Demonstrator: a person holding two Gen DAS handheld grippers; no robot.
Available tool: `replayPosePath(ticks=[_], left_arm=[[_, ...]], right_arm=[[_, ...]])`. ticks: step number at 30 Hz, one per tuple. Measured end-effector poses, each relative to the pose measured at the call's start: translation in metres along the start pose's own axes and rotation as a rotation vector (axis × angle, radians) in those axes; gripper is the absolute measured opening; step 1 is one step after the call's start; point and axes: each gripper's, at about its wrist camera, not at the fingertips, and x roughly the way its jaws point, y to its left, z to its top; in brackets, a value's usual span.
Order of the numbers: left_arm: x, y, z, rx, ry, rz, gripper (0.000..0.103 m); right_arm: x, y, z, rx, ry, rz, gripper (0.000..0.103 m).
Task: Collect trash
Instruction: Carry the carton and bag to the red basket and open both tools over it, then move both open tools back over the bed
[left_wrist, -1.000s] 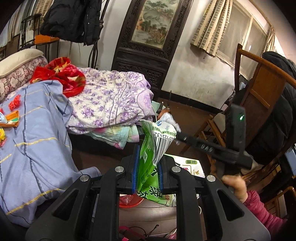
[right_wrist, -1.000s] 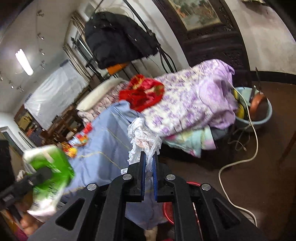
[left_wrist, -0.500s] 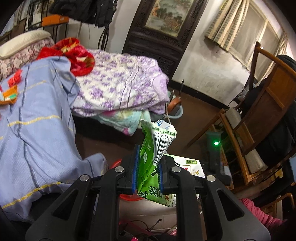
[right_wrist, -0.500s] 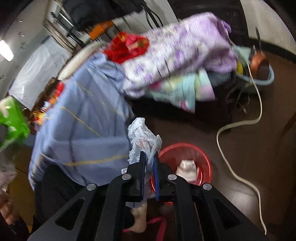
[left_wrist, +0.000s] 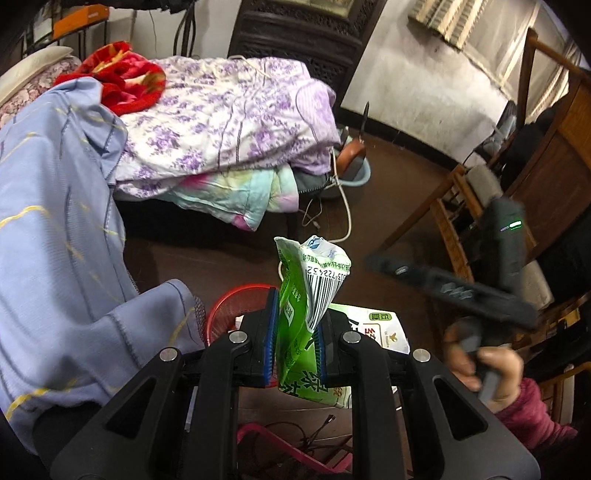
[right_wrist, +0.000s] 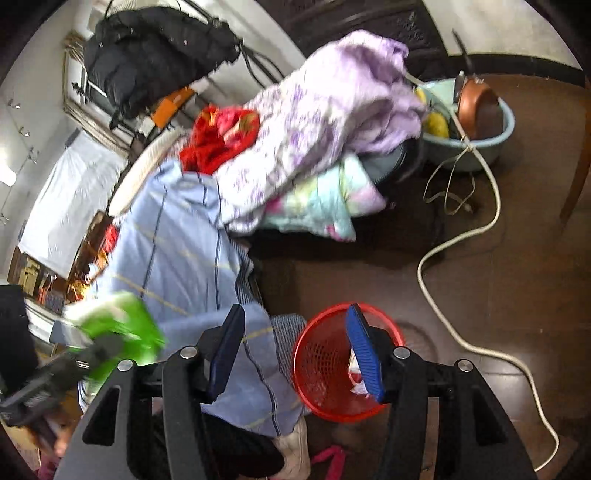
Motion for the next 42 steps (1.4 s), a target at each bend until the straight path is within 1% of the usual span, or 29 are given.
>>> replayPosePath(ticks=[1,2,3,4,5,7,8,11,14,20,27,33,35,37,40,42], left_arm=[[0.005,-0.001,0.001,0.005,0.008,0.01,0.029],[0.011,-0.002,0.002,0.009,0.02,0.029,0.046],[0.015,-0.002,0.004,0.009,0.024,0.045,0.055],[0.018,-0.002,0.005,0.004,0.018,0.061,0.067],[0.018,-0.001,0.005,0.002,0.011,0.068,0.071],[0.017,-0.001,0.005,0.007,0.009,0.075,0.073],[0.016,-0.001,0.005,0.011,0.005,0.086,0.076],[0.007,0.002,0.006,0.012,-0.019,0.125,0.079],[-0.008,0.006,0.005,0.001,-0.05,0.143,0.082],[-0.052,0.019,0.003,-0.041,-0.136,0.169,0.083],[-0.121,0.031,-0.008,-0.076,-0.271,0.197,0.085],[-0.185,0.049,-0.03,-0.122,-0.399,0.238,0.092],[-0.204,0.062,-0.04,-0.148,-0.438,0.255,0.094],[-0.218,0.075,-0.048,-0.172,-0.464,0.276,0.095],[-0.239,0.106,-0.063,-0.226,-0.501,0.33,0.096],[-0.25,0.131,-0.071,-0.28,-0.517,0.365,0.096]], right_arm=[[-0.005,-0.002,0.003,0.0,-0.016,-0.003,0.057],[-0.009,-0.003,0.004,0.0,-0.028,-0.004,0.057],[-0.012,-0.004,0.005,0.002,-0.034,-0.004,0.057],[-0.014,-0.006,0.006,0.006,-0.04,-0.002,0.057],[-0.016,-0.008,0.006,0.012,-0.043,0.004,0.057],[-0.018,-0.011,0.007,0.02,-0.044,0.016,0.057],[-0.018,-0.01,0.007,0.02,-0.042,0.021,0.057],[-0.018,-0.004,0.005,0.006,-0.038,0.029,0.057],[-0.02,0.01,0.005,-0.021,-0.038,0.043,0.057],[-0.035,0.05,0.007,-0.099,-0.059,0.07,0.057],[-0.073,0.12,0.008,-0.228,-0.124,0.124,0.063],[-0.102,0.186,-0.002,-0.342,-0.164,0.179,0.07],[-0.107,0.207,-0.007,-0.378,-0.168,0.194,0.073],[-0.11,0.226,-0.014,-0.41,-0.17,0.206,0.079],[-0.107,0.255,-0.027,-0.445,-0.158,0.227,0.084],[-0.099,0.272,-0.036,-0.465,-0.133,0.238,0.085]])
